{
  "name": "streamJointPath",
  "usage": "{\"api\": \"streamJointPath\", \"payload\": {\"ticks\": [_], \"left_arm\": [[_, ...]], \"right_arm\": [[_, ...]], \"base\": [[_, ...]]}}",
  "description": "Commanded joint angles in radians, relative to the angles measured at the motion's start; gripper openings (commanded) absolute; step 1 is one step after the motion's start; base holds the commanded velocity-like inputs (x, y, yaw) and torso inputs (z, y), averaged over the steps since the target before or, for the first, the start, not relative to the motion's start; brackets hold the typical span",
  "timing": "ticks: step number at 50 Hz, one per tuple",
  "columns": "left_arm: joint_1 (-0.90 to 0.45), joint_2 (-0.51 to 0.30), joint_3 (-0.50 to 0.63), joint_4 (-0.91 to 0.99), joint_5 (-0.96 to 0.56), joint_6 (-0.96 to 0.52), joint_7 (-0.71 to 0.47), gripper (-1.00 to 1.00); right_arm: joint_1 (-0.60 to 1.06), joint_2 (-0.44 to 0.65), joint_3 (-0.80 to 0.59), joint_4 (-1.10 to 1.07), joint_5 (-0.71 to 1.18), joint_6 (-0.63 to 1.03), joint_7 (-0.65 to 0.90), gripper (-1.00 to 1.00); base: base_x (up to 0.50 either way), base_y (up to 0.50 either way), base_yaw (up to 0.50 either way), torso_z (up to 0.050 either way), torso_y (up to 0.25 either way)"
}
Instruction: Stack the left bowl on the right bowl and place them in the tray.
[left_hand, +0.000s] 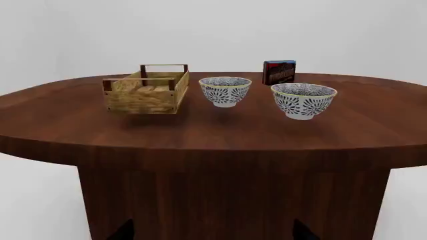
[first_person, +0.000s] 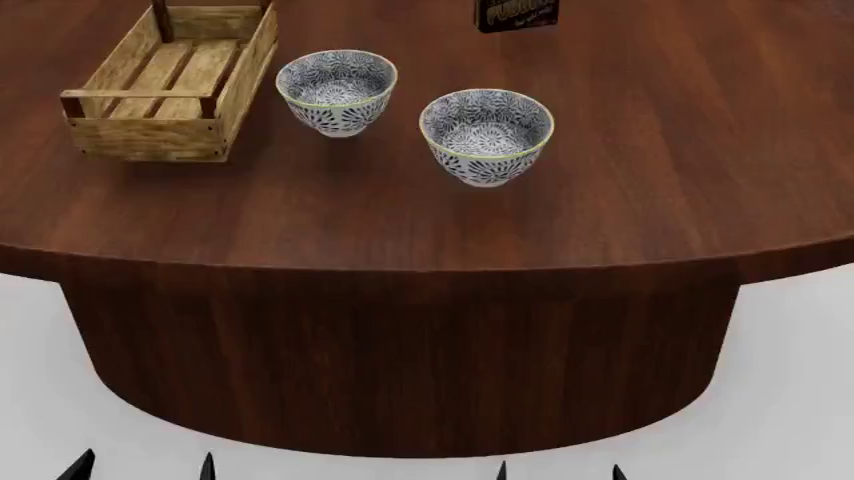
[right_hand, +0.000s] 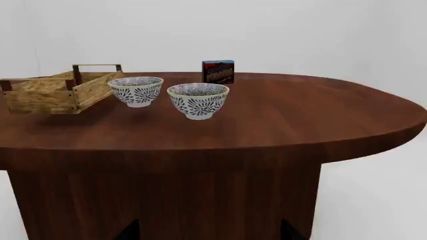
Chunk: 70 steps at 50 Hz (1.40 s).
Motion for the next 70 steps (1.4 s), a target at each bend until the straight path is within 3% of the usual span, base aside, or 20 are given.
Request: {"api": "streamJointPath", "payload": {"ticks": [1, 12, 17, 19, 24, 36, 38, 39, 42, 44, 45, 47, 49, 51, 54, 58, 70], "left_arm": [[0.000, -0.010, 0.000, 0.000, -0.010, 0.000, -0.011, 1.00], [0.023, -0.043, 0.033, 0.055, -0.076, 0.015, -0.041, 1.00], [0.028, -0.053, 0.032, 0.187, -0.099, -0.031, -0.068, 1.00], [-0.081, -0.071, 0.034, 0.405, -0.126, -0.189, -0.073, 1.00], [-0.161, -0.083, 0.027, 0.555, -0.135, -0.296, -0.112, 1.00], [-0.274, -0.143, 0.021, 1.024, -0.123, -0.750, -0.207, 1.00], [-0.300, -0.210, 0.033, 1.047, -0.200, -0.774, -0.305, 1.00], [-0.335, -0.356, 0.071, 1.047, -0.350, -0.758, -0.455, 1.00], [-0.536, -0.795, 0.359, 1.047, -0.782, -0.551, -0.905, 1.00], [-0.746, -0.964, 0.619, 1.047, -0.881, -0.412, -1.205, 1.00], [-0.821, -1.004, 0.720, 1.047, -0.897, -0.366, -1.340, 1.00], [-1.047, -1.083, 0.990, 1.047, -0.915, -0.256, -1.456, 1.00], [-1.286, -1.119, 1.261, 1.047, -0.935, -0.168, -1.556, 1.00], [-1.381, -1.145, 1.348, 1.047, -0.942, -0.129, -1.570, 1.00], [-1.461, -1.152, 1.386, 1.047, -0.971, -0.127, -1.571, 1.00], [-1.513, -1.155, 1.414, 1.047, -0.987, -0.122, -1.571, 1.00], [-1.480, -1.143, 1.381, 1.047, -0.983, -0.132, -1.571, 1.00]], "right_arm": [[0.000, 0.009, -0.013, 0.000, 0.009, 0.000, 0.013, 1.00], [-0.003, 0.045, -0.037, -0.022, 0.051, -0.003, 0.035, 1.00], [0.000, 0.057, -0.035, -0.130, 0.067, 0.062, 0.059, 1.00], [0.122, 0.077, -0.027, -0.330, 0.070, 0.269, 0.079, 1.00], [0.196, 0.088, -0.019, -0.488, 0.084, 0.418, 0.105, 1.00], [0.311, 0.131, 0.036, -0.862, 0.117, 0.794, 0.177, 1.00], [0.341, 0.138, 0.044, -0.924, 0.124, 0.860, 0.185, 1.00], [0.362, 0.140, 0.048, -0.956, 0.130, 0.907, 0.189, 1.00], [0.421, 0.160, 0.039, -1.041, 0.130, 1.022, 0.208, 1.00], [0.449, 0.228, 0.029, -1.047, 0.233, 1.011, 0.312, 1.00], [0.457, 0.291, 0.024, -1.047, 0.344, 1.001, 0.415, 1.00], [0.498, 0.477, -0.005, -1.047, 0.644, 0.932, 0.697, 1.00], [0.549, 0.622, -0.069, -1.047, 0.833, 0.855, 0.896, 1.00], [0.595, 0.725, -0.134, -1.046, 0.935, 0.783, 1.023, 1.00], [0.658, 0.826, -0.231, -1.046, 1.004, 0.714, 1.139, 1.00], [0.676, 0.885, -0.294, -1.045, 1.014, 0.633, 1.185, 1.00], [0.662, 0.977, -0.358, -1.044, 1.024, 0.497, 1.231, 1.00]], "base": [[0.00, 0.00, 0.00, 0.000, 0.000], [0.00, 0.00, 0.00, 0.000, 0.000], [0.00, 0.00, 0.00, 0.000, 0.000], [0.00, 0.00, 0.00, 0.000, 0.000], [0.00, 0.00, 0.00, 0.000, 0.000], [0.00, 0.00, 0.00, 0.000, 0.000], [0.00, 0.00, 0.00, 0.000, 0.000], [0.00, 0.00, 0.00, 0.000, 0.000], [0.00, 0.00, 0.00, 0.000, 0.000], [0.00, 0.00, 0.00, 0.000, 0.000], [0.00, 0.00, 0.00, 0.000, 0.000], [0.00, 0.00, 0.00, 0.000, 0.000], [0.00, 0.00, 0.00, 0.000, 0.000], [0.00, 0.00, 0.00, 0.000, 0.000], [0.00, 0.00, 0.00, 0.000, 0.000], [0.03, 0.06, 0.00, 0.000, 0.000], [0.23, 0.32, 0.00, 0.000, 0.000]]}}
